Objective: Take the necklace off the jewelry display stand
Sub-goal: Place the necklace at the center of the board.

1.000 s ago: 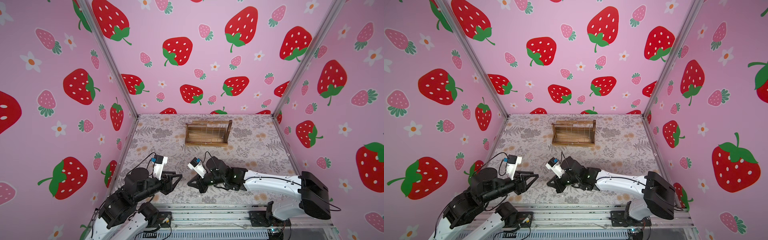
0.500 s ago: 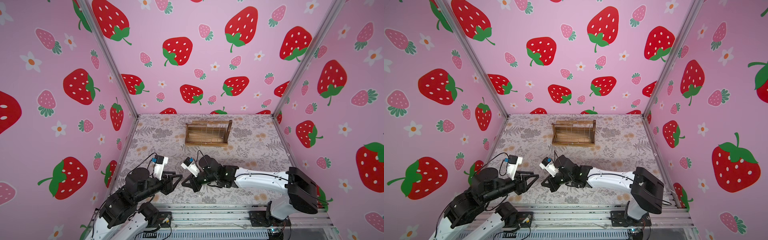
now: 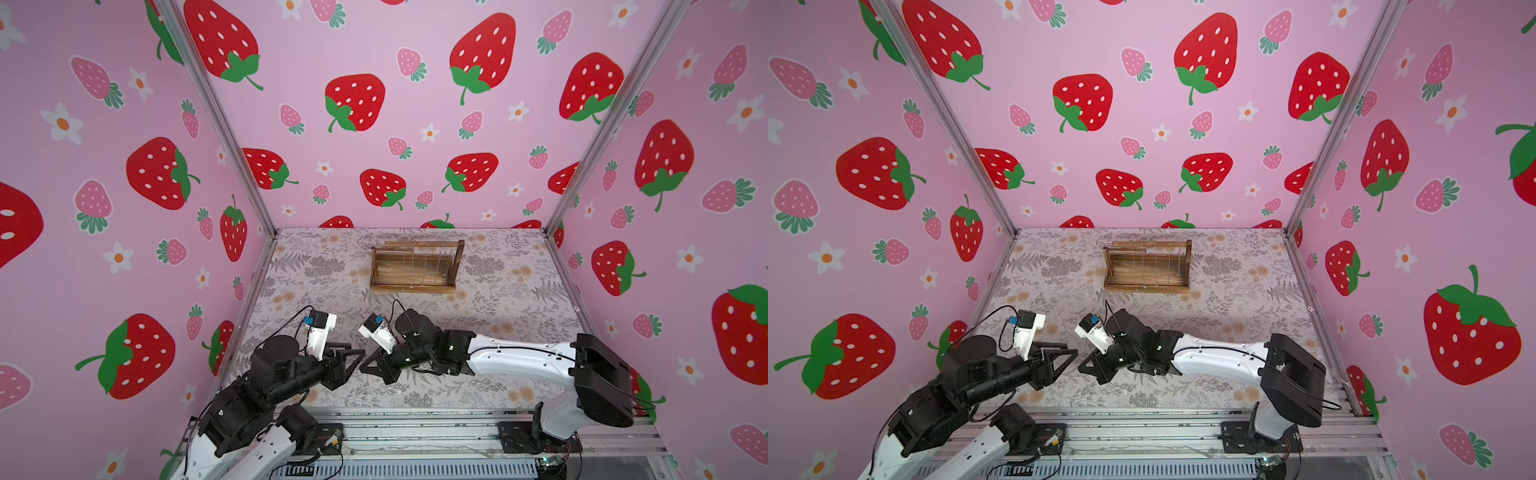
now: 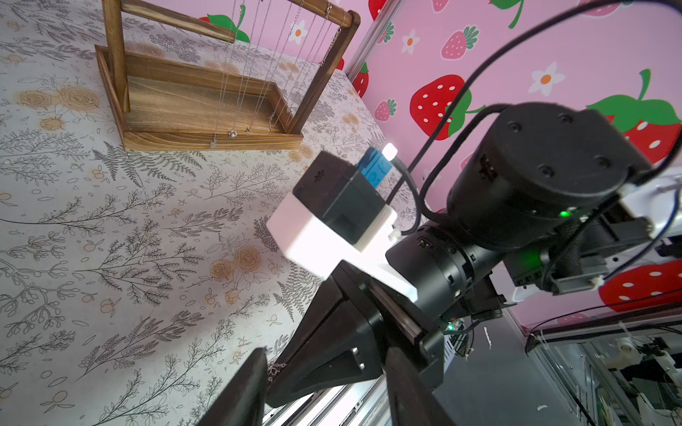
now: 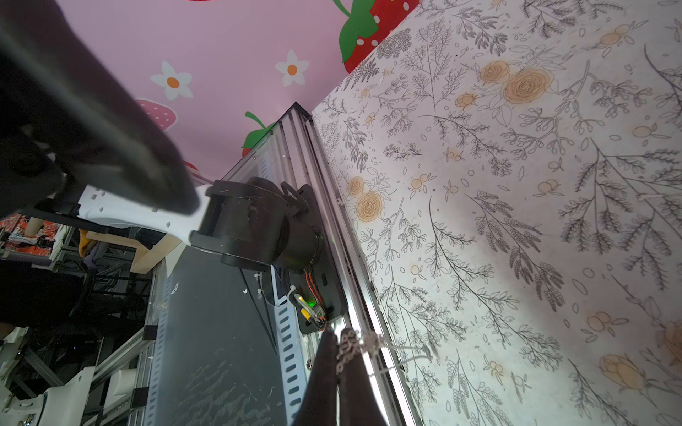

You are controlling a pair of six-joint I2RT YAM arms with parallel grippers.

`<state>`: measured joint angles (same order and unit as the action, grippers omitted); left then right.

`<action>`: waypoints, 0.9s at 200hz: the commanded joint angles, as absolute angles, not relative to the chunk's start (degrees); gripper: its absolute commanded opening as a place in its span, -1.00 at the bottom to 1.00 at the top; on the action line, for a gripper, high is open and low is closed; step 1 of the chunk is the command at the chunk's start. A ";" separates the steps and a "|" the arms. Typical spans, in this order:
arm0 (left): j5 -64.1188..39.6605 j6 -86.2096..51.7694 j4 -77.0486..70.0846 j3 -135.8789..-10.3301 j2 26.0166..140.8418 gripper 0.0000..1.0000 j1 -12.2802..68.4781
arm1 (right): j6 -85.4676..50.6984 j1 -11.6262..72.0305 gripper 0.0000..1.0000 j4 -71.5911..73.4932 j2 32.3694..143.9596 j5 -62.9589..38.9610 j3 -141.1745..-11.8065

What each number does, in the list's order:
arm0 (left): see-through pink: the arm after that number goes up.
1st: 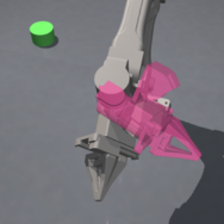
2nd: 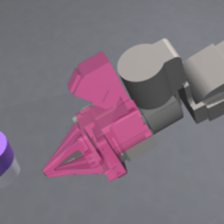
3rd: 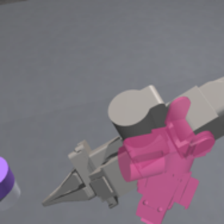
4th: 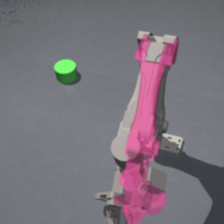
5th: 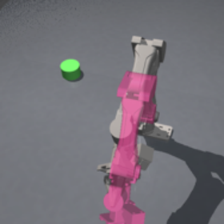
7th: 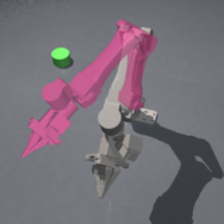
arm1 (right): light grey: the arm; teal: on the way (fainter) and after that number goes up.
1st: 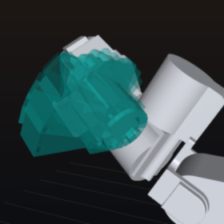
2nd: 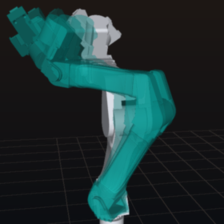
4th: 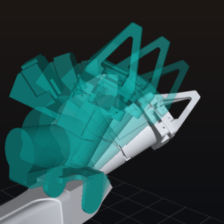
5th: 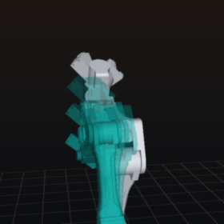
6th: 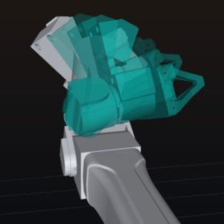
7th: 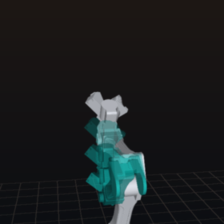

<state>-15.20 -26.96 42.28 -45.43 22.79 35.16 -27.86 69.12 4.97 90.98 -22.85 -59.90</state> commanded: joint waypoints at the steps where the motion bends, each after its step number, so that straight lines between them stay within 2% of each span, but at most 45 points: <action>1: -15.72 -26.10 41.77 -45.46 22.48 0.06 35.29 | -27.60 69.51 -1.00 5.11 91.33 -22.31 -61.04; 57: -15.91 -25.85 41.84 -45.53 22.99 0.06 35.33 | -27.14 69.13 -1.00 -0.13 96.50 -13.99 -64.20; 136: -16.78 -25.75 41.49 -45.50 23.03 0.08 35.33 | -29.53 65.43 -1.00 -1.33 103.08 -8.17 -68.17; 180: -17.60 -25.68 41.14 -45.29 23.54 0.09 35.33 | -30.50 62.30 -1.00 -2.42 107.68 -8.34 -71.73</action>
